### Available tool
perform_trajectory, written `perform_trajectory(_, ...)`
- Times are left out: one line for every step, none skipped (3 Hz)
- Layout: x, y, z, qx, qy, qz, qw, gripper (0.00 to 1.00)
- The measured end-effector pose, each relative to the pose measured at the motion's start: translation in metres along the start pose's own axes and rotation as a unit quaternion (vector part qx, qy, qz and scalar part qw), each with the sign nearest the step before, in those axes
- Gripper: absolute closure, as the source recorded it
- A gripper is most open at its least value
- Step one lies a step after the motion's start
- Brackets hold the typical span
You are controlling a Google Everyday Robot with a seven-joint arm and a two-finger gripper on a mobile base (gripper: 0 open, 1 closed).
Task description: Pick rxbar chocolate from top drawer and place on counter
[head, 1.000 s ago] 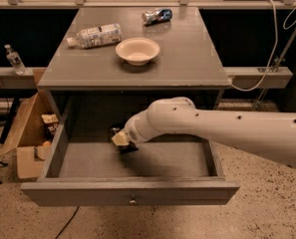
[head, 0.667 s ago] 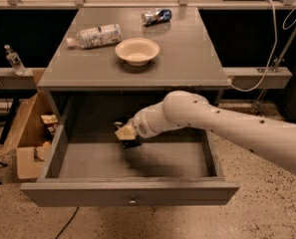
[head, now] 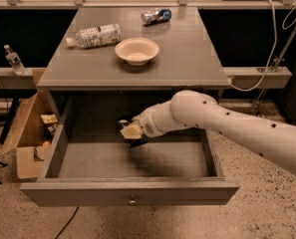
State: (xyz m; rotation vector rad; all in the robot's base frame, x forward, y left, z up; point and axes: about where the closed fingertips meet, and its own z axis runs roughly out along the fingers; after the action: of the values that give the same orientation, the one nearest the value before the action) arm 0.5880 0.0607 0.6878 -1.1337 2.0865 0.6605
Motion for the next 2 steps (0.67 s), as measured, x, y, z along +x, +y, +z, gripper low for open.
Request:
perform_trajectory(-0.004,0.003,-0.026,0.003,0.003,-0.013,0.9999,1.0)
perform_trajectory(-0.012,0.001,-0.075,0.023,-0.015,-0.019,0.9994,1.0)
